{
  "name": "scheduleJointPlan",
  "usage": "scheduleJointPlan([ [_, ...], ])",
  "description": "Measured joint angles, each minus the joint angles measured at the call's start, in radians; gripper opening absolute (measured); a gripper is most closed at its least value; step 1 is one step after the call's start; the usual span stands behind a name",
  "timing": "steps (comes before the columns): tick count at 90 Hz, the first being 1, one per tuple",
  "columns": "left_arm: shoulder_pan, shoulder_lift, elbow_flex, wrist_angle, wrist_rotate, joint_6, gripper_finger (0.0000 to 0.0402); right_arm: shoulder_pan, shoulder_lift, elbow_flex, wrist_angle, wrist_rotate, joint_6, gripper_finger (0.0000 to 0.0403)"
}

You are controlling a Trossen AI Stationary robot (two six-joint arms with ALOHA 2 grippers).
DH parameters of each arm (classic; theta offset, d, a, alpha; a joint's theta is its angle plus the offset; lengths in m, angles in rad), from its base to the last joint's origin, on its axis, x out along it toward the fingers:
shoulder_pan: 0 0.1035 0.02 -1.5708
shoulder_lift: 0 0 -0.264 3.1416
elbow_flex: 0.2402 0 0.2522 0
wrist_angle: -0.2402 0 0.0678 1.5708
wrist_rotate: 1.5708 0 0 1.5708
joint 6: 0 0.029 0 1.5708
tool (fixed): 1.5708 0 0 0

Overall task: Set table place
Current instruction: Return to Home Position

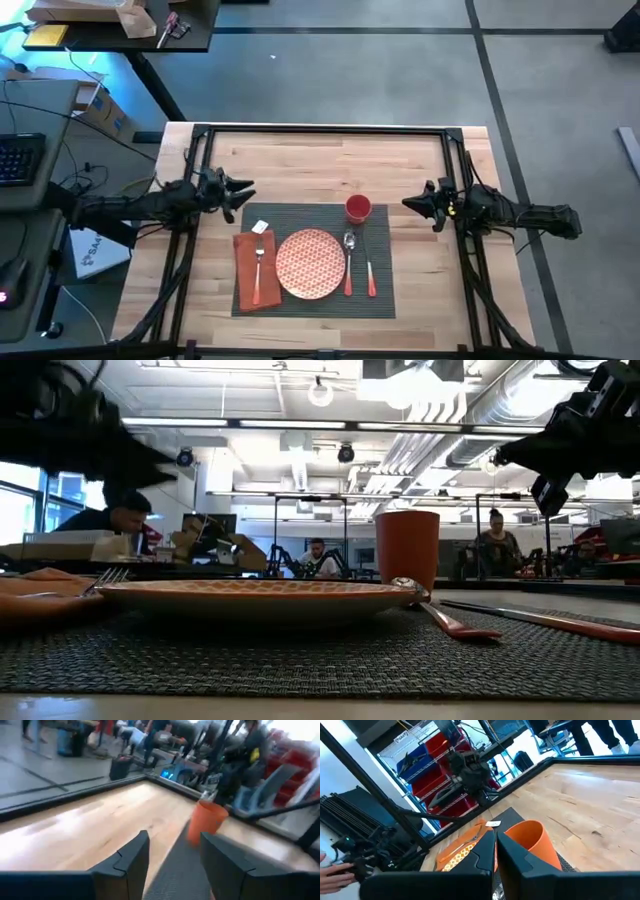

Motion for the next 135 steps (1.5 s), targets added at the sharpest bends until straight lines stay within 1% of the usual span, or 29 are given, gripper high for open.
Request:
scheduleJointPlan([
  [12, 0.0, 0.027, 0.0, 0.013, 0.002, -0.004, 0.0156, 0.0, 0.0, 0.0, -0.002, -0.002, 0.0, 0.0],
  [35, -0.001, 0.03, 0.001, -0.006, 0.002, -0.009, 0.0156, 0.0, 0.001, 0.001, -0.004, -0.003, 0.0, 0.0],
  [44, -0.019, -0.005, 0.001, -0.012, -0.007, 0.112, 0.0156, 0.0, 0.001, 0.001, -0.004, -0.004, 0.0, 0.0],
  [55, -0.013, -0.06, 0.001, -0.011, -0.008, 0.248, 0.0156, 0.0, 0.001, 0.001, -0.005, -0.004, -0.002, 0.0],
  [71, -0.018, -0.136, 0.001, -0.012, -0.002, 0.337, 0.0156, 0.0, 0.001, 0.001, -0.005, -0.004, -0.002, 0.0],
  [76, -0.018, -0.14, 0.001, -0.007, -0.002, 0.358, 0.0156, 0.0, 0.0, 0.001, -0.005, -0.004, 0.0, 0.0],
  [135, -0.03, -0.135, 0.0, -0.01, -0.001, 0.356, 0.0157, 0.0, 0.001, 0.001, -0.006, -0.004, -0.002, 0.0],
])
